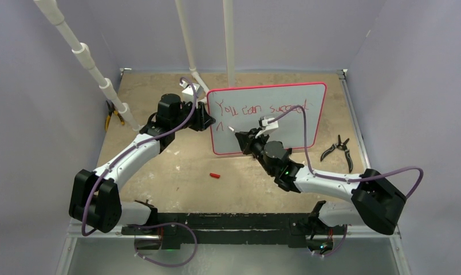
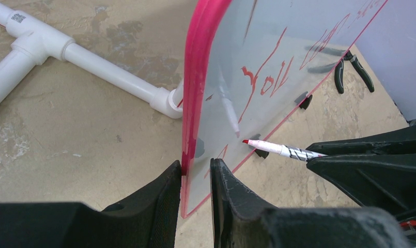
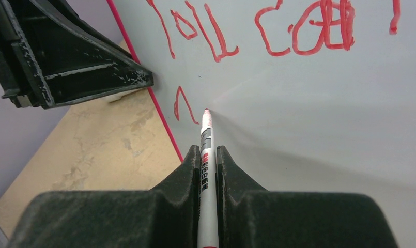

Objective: Write a sentence on the whiteboard

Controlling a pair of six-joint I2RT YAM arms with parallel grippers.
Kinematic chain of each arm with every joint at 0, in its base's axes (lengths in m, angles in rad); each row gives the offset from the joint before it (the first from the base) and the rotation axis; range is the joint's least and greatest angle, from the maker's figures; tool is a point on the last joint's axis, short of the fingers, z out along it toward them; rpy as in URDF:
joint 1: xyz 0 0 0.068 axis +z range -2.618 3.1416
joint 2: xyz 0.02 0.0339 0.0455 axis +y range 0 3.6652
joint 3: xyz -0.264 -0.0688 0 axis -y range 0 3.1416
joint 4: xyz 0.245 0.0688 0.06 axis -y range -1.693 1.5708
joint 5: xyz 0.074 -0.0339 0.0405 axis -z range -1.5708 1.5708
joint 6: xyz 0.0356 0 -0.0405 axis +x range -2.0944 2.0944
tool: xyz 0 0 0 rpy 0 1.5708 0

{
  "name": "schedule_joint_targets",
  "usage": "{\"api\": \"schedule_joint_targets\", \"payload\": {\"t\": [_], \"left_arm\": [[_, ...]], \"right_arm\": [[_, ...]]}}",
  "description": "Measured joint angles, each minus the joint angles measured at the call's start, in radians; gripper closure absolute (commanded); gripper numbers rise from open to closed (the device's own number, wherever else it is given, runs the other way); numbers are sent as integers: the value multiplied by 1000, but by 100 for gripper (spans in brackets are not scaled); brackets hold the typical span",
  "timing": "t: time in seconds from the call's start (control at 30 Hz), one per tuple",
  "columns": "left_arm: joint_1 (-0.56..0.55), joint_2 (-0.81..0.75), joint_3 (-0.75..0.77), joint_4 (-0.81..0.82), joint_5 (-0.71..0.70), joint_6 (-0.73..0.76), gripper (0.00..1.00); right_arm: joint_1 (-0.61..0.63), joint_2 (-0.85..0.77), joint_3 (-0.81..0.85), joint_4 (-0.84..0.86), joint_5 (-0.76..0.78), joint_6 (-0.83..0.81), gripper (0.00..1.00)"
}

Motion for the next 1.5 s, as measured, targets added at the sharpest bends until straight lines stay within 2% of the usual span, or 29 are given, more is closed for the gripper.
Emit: {"api": "schedule_joint_targets", "payload": {"t": [0.7,1.2,1.5], "left_arm": [[0,6,0,5,0,0,75],[0,6,0,5,1,0,75],[0,8,0,8,1,0,75]], "right_arm": [[6,70,43,31,-7,-34,100],[6,62,17,-9,-25,-30,100],[6,13,16,-56,31,-29,100]]}}
